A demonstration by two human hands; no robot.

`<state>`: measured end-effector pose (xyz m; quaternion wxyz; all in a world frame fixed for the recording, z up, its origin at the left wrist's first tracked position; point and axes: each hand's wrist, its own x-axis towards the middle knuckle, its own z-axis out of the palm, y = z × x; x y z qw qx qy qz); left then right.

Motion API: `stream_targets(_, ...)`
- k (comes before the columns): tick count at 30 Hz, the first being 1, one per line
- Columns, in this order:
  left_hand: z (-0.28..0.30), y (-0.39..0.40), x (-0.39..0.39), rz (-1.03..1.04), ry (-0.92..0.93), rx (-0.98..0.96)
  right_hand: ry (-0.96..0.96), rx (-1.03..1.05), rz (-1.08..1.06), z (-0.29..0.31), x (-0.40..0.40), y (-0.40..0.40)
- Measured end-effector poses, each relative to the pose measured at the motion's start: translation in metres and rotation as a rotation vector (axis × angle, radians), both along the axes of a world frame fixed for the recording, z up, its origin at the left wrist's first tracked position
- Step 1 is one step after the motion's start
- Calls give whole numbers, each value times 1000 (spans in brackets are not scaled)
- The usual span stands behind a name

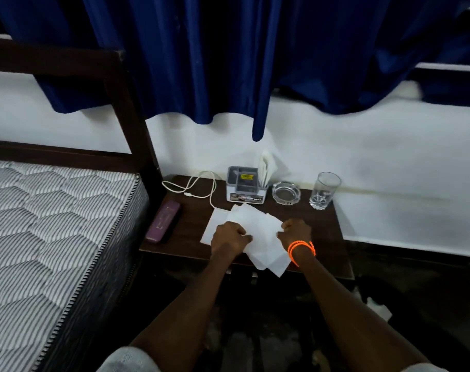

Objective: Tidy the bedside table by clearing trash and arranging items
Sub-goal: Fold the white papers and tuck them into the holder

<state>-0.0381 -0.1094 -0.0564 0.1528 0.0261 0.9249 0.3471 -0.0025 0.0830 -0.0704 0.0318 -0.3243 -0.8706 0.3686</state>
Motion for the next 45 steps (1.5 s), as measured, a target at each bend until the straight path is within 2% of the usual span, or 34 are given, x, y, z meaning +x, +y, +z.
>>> stream_targets(8, -21, 30, -3, -101, 40, -167, -117, 114, 139, -25, -5, 26)
stream_targets(17, -29, 38, -14, -95, 2, -116, -150, 93, 249, -14, -13, 26)
stream_targets(21, -23, 41, -12, -32, 20, 49, -160, 67, 235, -12, -13, 28)
stream_targets(24, -19, 40, -12, -46, 43, 239, -43, 25, 241, -26, -23, 40)
stream_targets(30, -5, 28, -18, -115, 44, 552, 6, -146, 403, 17, -24, 41)
stream_targets(34, 3, 22, -23, 26, 24, 672, 34, -228, 353, 28, -22, 46)
stream_targets(36, 2, 18, -24, 170, -27, 662, 43, -234, 280, 26, -20, 51)
stream_targets(38, -5, 11, -27, 258, 46, 467, 42, -230, 270, 24, -21, 58)
stream_targets(40, -11, 0, -23, 232, 114, 141, -6, -190, 281, 40, -16, 53)
stream_targets(41, -13, -4, -19, 218, 111, 60, -34, -178, 309, 41, -14, 54)
stream_targets(45, -23, -11, -11, 109, 56, -46, -177, -100, 424, 40, -13, 53)
